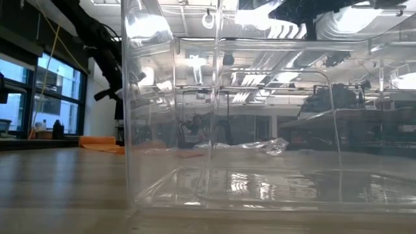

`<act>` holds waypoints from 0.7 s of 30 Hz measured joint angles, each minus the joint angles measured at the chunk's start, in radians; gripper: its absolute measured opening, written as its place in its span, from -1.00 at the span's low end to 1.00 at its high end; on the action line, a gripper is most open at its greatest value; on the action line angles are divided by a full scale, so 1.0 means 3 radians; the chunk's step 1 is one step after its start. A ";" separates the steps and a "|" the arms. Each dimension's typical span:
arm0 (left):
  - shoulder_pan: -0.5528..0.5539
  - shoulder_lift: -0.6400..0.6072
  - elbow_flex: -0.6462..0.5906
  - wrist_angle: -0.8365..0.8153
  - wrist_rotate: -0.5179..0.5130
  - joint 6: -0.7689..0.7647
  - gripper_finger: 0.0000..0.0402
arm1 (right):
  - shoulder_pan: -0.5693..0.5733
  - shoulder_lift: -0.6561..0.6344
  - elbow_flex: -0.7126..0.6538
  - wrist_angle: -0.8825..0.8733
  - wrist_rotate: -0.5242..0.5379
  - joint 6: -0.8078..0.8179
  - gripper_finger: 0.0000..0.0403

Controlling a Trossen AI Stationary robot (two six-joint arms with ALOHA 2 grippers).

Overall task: Roll bandage
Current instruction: Roll the orange bandage

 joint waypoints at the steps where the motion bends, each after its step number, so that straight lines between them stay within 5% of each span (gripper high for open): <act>1: -0.0001 0.0046 0.0080 -0.0101 -0.0092 0.0106 -0.30 | 0.0000 -0.0014 0.0040 -0.0140 -0.0032 -0.0002 -1.00; 11: -0.0152 0.0879 0.1256 -0.1809 -0.1041 0.0803 0.10 | 0.0000 -0.0036 0.0204 -0.0770 -0.0201 0.0001 -1.00; 21: -0.0161 0.1383 0.1404 -0.2456 -0.1048 0.0800 0.09 | 0.0009 -0.0035 0.0205 -0.0915 -0.0299 0.0113 -1.00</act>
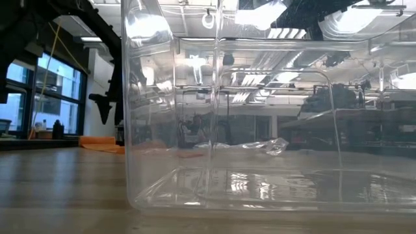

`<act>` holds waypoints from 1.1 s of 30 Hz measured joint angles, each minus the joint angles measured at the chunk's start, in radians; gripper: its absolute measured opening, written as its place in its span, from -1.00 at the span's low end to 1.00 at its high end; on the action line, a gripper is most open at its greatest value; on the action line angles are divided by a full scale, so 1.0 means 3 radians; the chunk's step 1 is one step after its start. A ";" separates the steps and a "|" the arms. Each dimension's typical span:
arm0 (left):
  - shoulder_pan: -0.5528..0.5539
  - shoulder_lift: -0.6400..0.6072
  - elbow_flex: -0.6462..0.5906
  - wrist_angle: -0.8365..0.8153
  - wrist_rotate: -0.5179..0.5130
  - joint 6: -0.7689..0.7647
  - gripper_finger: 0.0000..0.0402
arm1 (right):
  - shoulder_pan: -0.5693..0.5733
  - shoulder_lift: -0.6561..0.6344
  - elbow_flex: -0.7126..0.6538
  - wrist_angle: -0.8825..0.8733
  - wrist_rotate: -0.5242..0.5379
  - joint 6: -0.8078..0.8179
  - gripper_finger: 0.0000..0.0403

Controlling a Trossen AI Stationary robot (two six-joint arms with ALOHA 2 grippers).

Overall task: Roll bandage
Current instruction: Roll the orange bandage

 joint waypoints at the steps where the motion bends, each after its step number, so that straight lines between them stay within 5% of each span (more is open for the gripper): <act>1: -0.0001 0.0003 -0.0041 0.0013 -0.0009 -0.0001 0.09 | 0.0000 0.0000 0.0000 -0.0001 -0.0003 -0.0005 -1.00; 25: -0.0038 0.0000 -0.0674 0.0711 -0.0266 -0.0298 0.09 | 0.0000 0.0000 0.0000 0.0000 -0.0015 -0.0026 -1.00; 33: -0.0025 -0.0001 -0.0686 0.0788 -0.0168 -0.0025 0.09 | 0.0000 0.0000 0.0000 0.0000 -0.0015 -0.0026 -1.00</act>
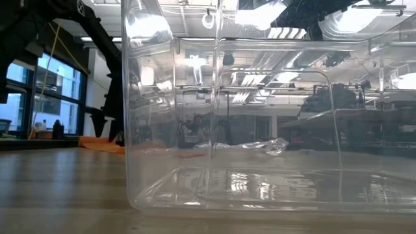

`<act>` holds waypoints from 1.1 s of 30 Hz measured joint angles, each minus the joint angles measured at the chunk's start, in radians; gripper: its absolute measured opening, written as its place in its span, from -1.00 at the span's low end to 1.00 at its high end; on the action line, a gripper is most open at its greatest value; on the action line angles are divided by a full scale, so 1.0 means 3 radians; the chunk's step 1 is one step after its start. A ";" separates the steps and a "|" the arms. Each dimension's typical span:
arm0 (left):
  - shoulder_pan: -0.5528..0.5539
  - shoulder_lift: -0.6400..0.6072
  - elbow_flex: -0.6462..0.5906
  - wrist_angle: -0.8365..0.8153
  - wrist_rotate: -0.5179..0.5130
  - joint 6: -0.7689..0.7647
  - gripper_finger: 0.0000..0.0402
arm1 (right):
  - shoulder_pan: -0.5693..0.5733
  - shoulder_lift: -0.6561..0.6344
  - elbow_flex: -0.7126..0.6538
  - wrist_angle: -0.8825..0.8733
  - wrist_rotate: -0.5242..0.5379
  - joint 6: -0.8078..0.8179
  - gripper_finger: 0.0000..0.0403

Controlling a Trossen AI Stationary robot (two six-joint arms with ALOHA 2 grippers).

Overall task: Roll bandage
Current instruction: Roll the orange bandage

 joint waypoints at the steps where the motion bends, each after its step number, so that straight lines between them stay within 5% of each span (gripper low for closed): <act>1: 0.0008 0.0000 0.0001 -0.0021 0.0022 0.0082 0.09 | 0.0000 0.0000 0.0000 0.0001 0.0000 -0.0002 -1.00; 13: 0.0035 0.0014 0.0001 -0.0086 0.0033 0.0899 0.09 | 0.0000 0.0000 0.0000 0.0001 0.0001 0.0004 -1.00; 24: 0.0045 0.0084 0.0014 -0.0055 0.0002 0.0873 0.05 | 0.0000 0.0000 0.0000 0.0001 0.0001 0.0083 -1.00; 28: 0.0046 0.0083 0.0056 -0.0178 0.0101 0.0894 -0.13 | 0.0000 0.0000 -0.0001 0.0001 0.0003 0.0082 -1.00; 33: 0.0036 0.0083 0.0134 -0.0287 0.0135 0.0873 -0.61 | 0.0001 0.0000 -0.0001 0.0001 0.0002 0.0082 -1.00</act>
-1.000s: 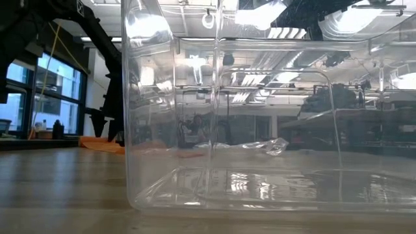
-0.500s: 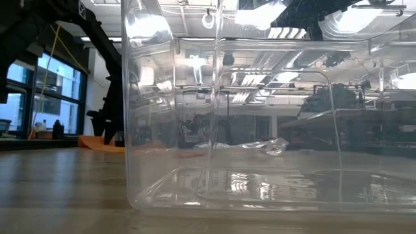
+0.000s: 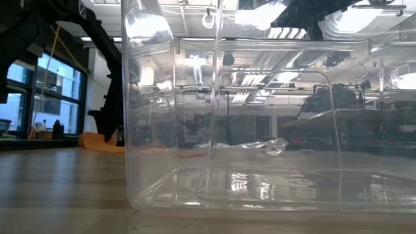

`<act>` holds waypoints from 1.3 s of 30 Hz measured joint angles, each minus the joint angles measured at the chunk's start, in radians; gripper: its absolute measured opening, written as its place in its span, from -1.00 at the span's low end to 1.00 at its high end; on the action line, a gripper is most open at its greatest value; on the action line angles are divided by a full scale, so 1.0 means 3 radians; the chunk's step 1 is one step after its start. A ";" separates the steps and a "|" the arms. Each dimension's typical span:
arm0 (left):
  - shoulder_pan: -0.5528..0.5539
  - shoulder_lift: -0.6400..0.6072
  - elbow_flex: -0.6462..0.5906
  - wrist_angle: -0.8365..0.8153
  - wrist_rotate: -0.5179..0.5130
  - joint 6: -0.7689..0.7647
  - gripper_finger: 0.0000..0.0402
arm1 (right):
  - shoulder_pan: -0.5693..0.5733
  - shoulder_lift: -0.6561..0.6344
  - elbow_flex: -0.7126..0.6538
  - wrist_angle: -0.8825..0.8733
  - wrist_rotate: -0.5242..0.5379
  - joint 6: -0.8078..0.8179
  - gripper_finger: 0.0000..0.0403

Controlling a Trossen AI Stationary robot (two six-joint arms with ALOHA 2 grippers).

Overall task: Roll bandage
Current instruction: Roll the orange bandage

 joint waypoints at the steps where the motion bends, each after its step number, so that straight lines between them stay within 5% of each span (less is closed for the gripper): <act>1: -0.0008 -0.0001 0.0017 -0.0029 -0.0002 0.0000 -0.71 | 0.0001 0.0000 0.0000 0.0000 0.0001 0.0000 -1.00; 3: -0.0019 0.0000 0.0072 -0.0093 -0.0003 0.0024 -0.86 | -0.0001 0.0000 0.0000 0.0000 0.0000 -0.0002 -1.00; 9: -0.0052 -0.0104 0.0316 -0.0315 0.0058 0.0008 -0.86 | -0.0001 -0.0048 -0.0003 0.0096 -0.0275 -0.0026 -1.00; 14: -0.0100 -0.0418 0.0369 -0.0425 0.0175 -0.0076 -0.86 | -0.0001 -0.0066 0.0023 0.0045 -0.0799 0.0010 -1.00; 21: -0.0276 -0.0968 0.0371 -0.0593 0.0400 -0.0312 -0.86 | 0.0001 0.0116 0.0028 0.0024 -0.1097 0.0302 -1.00; 32: -0.0958 -0.1885 0.0371 -0.0698 0.0687 -0.1061 -0.86 | 0.0061 0.0478 0.0032 -0.0045 -0.3052 0.0445 -1.00; 39: -0.1195 -0.2448 0.0371 -0.0697 0.0426 -0.1498 -0.86 | 0.0658 0.0506 0.0034 -0.0079 -0.3233 0.1024 -1.00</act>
